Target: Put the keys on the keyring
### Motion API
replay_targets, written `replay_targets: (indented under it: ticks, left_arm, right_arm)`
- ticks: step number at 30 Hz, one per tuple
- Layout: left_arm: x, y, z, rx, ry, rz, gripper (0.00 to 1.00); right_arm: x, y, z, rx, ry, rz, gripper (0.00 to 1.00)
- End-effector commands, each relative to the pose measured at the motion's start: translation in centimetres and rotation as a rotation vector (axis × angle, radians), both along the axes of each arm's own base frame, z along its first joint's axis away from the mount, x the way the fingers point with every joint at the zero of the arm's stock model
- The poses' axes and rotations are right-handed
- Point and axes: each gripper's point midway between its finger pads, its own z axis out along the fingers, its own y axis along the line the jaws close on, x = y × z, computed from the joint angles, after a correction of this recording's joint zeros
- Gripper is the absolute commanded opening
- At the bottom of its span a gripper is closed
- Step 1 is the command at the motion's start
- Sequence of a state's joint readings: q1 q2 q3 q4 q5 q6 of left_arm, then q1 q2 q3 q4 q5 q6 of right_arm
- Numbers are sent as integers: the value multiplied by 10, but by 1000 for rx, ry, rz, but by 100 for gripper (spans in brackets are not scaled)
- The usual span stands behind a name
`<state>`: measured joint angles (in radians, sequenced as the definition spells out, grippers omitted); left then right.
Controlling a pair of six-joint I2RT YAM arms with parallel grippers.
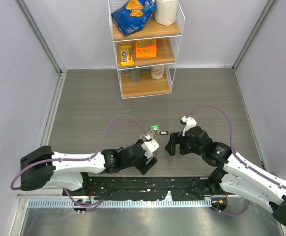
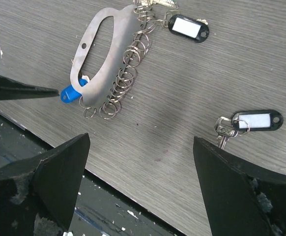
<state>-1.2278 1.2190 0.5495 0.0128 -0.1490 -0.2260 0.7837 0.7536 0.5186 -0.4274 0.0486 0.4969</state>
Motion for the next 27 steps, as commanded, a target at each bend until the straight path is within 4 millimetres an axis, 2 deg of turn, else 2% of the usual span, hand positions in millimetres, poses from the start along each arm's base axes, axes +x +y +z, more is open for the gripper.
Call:
replay_targets:
  ticks: [1, 4, 14, 17, 27]
  left_arm:
    - [9, -14, 9, 23, -80, 101, 76]
    - [10, -8, 1, 93, -112, 145, 73]
    - [10, -9, -6, 104, -124, 185, 64]
    - [7, -13, -6, 101, -116, 177, 59]
    - [-5, -26, -9, 89, -92, 142, 56]
  right_arm:
    - [-2, 11, 7, 39, 10, 25, 92]
    - [-2, 13, 7, 38, 16, 26, 92]
    - [-7, 29, 8, 40, 63, 84, 91]
    - [-9, 32, 8, 38, 69, 96, 91]
    - [-10, 38, 9, 28, 76, 113, 91]
